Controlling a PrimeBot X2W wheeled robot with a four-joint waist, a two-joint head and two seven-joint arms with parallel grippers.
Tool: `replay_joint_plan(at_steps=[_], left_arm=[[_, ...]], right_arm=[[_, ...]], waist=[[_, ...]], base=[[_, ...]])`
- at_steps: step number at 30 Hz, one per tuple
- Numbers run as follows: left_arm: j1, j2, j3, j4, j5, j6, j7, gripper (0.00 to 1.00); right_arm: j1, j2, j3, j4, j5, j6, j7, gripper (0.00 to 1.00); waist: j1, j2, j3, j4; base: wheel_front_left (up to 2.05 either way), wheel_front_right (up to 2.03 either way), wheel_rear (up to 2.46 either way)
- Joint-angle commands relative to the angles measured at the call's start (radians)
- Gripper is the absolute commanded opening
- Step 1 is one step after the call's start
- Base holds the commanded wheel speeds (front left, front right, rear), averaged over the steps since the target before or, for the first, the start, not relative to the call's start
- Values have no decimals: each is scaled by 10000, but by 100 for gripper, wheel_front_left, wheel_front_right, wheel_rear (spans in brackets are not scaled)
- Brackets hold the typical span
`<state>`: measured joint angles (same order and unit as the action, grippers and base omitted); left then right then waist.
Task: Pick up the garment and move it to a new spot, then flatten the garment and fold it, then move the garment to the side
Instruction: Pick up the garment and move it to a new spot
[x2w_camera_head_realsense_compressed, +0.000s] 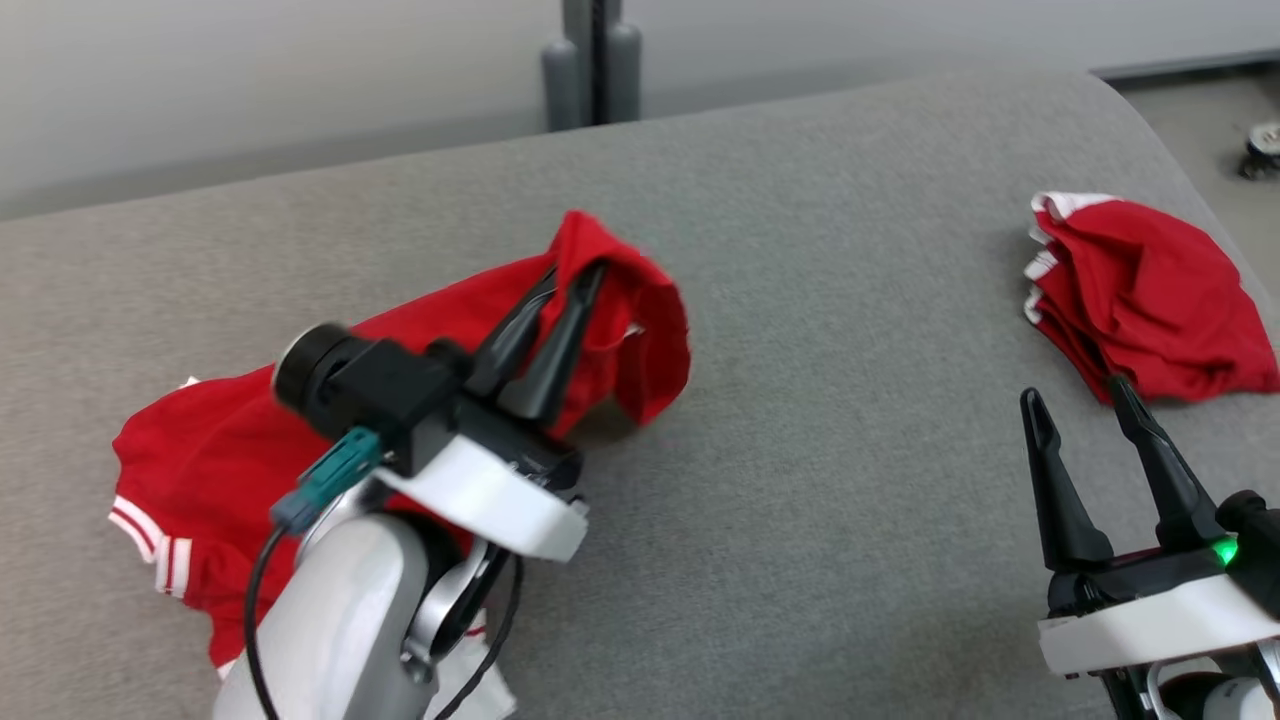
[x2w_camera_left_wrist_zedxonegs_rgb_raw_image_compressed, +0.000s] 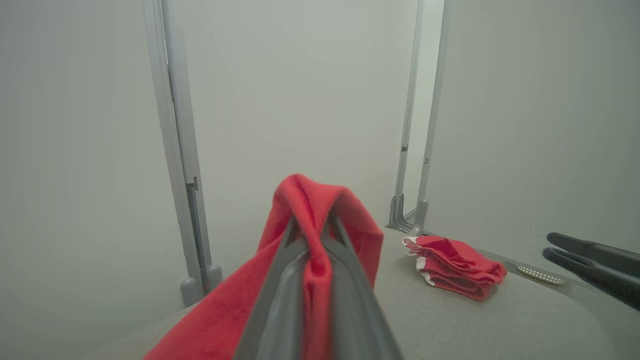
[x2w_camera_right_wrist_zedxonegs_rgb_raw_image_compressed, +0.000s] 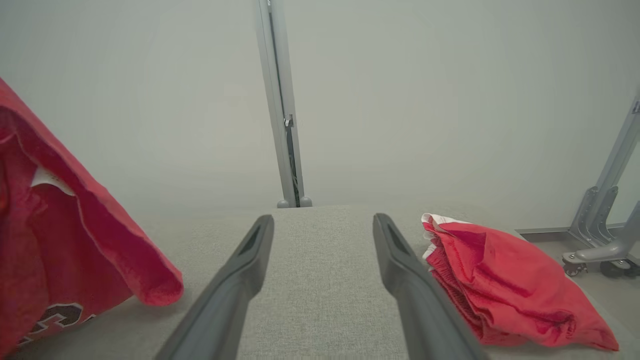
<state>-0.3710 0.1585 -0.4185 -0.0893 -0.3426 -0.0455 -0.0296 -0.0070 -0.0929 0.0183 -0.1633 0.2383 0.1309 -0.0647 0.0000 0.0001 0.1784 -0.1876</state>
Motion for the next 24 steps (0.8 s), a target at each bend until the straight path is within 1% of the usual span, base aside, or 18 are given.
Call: replay_joint_plan(at_steps=[1,5,9,13,16,17,18,19,24], left_arm=[[-425,-66,-133,121,95,-118,-6,0],[-1243,-329,-559,718,169,-362,34,0],[-1733,-430,-694,1728,-35,-476,180,0],[-2161,-271,-475,2973,-214,-530,123,0],[-2449,-165,-330,3848,-278,-555,44,1],[-2537,-154,-302,4122,-315,-561,45,35],[-2610,-135,-270,4362,-352,-556,33,87],[-2696,-76,-259,4573,-314,-555,8,100],[-2910,-40,-282,5190,-272,-581,-395,100]], right_arm=[[-153,26,24,51,57,-3,-137,100],[-424,128,106,308,196,-3,-417,100],[-605,235,225,569,363,-3,-707,100],[-773,306,366,876,501,-3,-978,100],[-888,336,408,1058,536,-3,-1166,100],[-944,346,423,1115,564,-3,-1183,100],[-986,357,441,1176,580,-3,-1237,100],[-1023,362,477,1245,602,-3,-1247,100],[-1235,368,582,1493,621,-3,-1355,100]], waist=[[0,-1,627,-632],[0,-1,1140,-1187],[0,-1,1628,-1597],[0,-1,2019,-1832],[0,-1,2223,-1872],[0,-1,2278,-1864],[0,-1,2317,-1844],[0,-1,2355,-1825],[0,-1,2331,-1578]], base=[[0,0,0],[0,0,0],[0,0,0],[0,0,0],[0,0,0],[0,0,0],[0,0,0],[0,0,0],[0,0,0]])
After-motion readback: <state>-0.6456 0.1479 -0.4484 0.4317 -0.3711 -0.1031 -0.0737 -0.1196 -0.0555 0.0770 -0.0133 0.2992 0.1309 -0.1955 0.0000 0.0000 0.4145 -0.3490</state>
